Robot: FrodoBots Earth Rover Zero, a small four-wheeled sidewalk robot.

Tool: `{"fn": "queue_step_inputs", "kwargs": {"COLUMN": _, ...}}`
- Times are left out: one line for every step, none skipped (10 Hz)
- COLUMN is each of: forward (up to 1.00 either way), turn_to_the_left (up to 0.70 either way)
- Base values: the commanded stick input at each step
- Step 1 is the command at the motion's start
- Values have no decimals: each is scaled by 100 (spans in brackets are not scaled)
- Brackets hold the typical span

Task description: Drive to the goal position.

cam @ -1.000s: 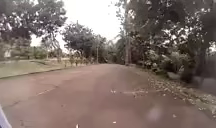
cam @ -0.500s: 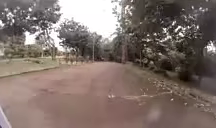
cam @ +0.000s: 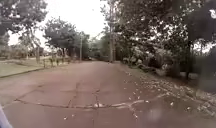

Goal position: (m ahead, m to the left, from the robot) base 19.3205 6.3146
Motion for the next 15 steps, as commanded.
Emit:
{"fn": "queue_step_inputs", "kwargs": {"forward": 70, "turn_to_the_left": 0}}
{"fn": "queue_step_inputs", "kwargs": {"forward": 70, "turn_to_the_left": 0}}
{"fn": "queue_step_inputs", "kwargs": {"forward": 70, "turn_to_the_left": 0}}
{"fn": "queue_step_inputs", "kwargs": {"forward": 70, "turn_to_the_left": 0}}
{"fn": "queue_step_inputs", "kwargs": {"forward": 70, "turn_to_the_left": 0}}
{"fn": "queue_step_inputs", "kwargs": {"forward": 70, "turn_to_the_left": 0}}
{"fn": "queue_step_inputs", "kwargs": {"forward": 70, "turn_to_the_left": 0}}
{"fn": "queue_step_inputs", "kwargs": {"forward": 70, "turn_to_the_left": 0}}
{"fn": "queue_step_inputs", "kwargs": {"forward": 70, "turn_to_the_left": 0}}
{"fn": "queue_step_inputs", "kwargs": {"forward": 70, "turn_to_the_left": 0}}
{"fn": "queue_step_inputs", "kwargs": {"forward": 70, "turn_to_the_left": 0}}
{"fn": "queue_step_inputs", "kwargs": {"forward": 70, "turn_to_the_left": 0}}
{"fn": "queue_step_inputs", "kwargs": {"forward": 70, "turn_to_the_left": 0}}
{"fn": "queue_step_inputs", "kwargs": {"forward": 70, "turn_to_the_left": 0}}
{"fn": "queue_step_inputs", "kwargs": {"forward": 70, "turn_to_the_left": 0}}
